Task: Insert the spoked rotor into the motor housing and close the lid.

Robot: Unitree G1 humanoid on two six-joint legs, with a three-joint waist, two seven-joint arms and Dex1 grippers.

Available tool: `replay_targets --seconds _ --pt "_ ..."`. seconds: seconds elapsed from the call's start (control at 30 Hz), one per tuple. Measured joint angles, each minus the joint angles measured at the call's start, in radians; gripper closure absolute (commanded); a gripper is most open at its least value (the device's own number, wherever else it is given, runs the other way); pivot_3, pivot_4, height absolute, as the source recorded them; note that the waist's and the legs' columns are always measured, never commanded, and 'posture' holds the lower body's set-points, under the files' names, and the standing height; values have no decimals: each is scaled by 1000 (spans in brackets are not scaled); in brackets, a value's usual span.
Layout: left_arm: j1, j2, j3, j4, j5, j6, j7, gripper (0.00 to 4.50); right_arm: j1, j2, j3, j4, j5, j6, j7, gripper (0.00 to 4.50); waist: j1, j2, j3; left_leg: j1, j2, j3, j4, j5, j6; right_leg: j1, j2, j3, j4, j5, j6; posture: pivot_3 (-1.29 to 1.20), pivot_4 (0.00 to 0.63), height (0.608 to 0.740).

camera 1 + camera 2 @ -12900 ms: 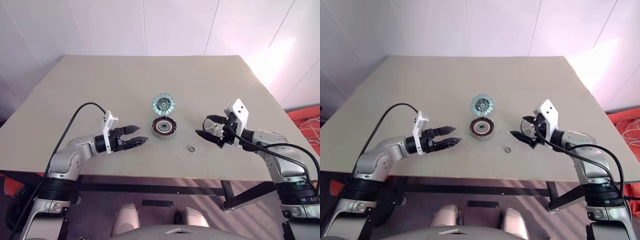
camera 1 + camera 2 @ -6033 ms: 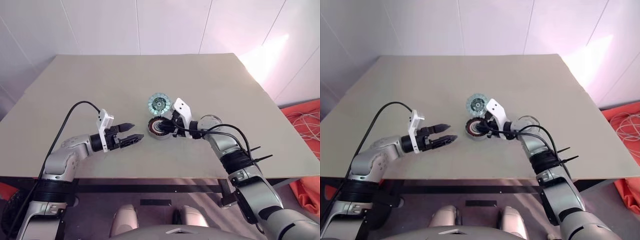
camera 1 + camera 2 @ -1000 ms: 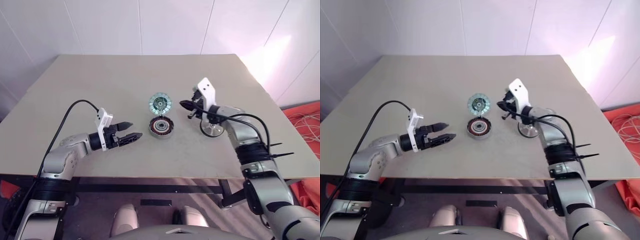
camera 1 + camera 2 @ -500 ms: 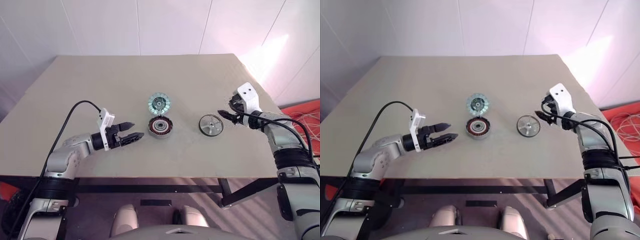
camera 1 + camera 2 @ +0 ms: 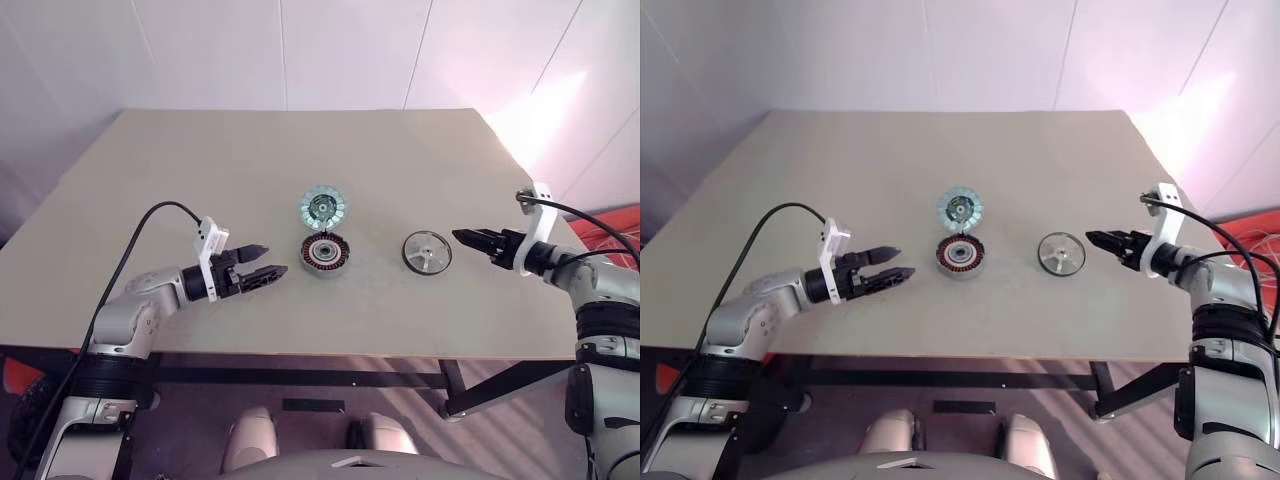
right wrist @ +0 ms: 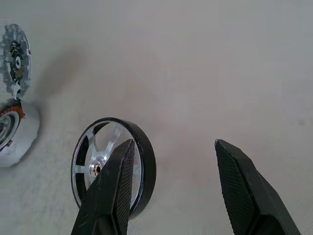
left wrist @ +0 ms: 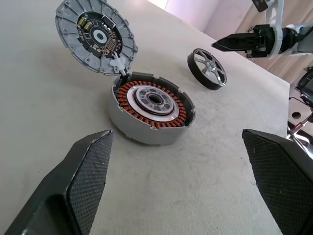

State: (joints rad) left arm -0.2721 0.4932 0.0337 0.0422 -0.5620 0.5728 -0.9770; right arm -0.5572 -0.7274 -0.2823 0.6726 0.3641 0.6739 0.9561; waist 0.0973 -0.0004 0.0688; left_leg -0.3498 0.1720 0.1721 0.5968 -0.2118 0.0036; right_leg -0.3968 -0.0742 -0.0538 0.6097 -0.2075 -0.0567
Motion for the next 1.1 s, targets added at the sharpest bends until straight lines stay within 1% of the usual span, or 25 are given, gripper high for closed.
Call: replay_targets --seconds 0.27,1.1 --pt "2 0 0 -4 0 1 1 0 42 -2 -10 34 20 30 41 1579 1 0 0 0 0 0 0 0 0 0 0 0 0 0 0 0 0 740" --pt "0 5 0 -3 16 -9 0 0 51 111 -11 12 92 106 50 1579 0 1 0 0 1 0 0 0 0 0 0 -1 0 0 0 0 0 740"
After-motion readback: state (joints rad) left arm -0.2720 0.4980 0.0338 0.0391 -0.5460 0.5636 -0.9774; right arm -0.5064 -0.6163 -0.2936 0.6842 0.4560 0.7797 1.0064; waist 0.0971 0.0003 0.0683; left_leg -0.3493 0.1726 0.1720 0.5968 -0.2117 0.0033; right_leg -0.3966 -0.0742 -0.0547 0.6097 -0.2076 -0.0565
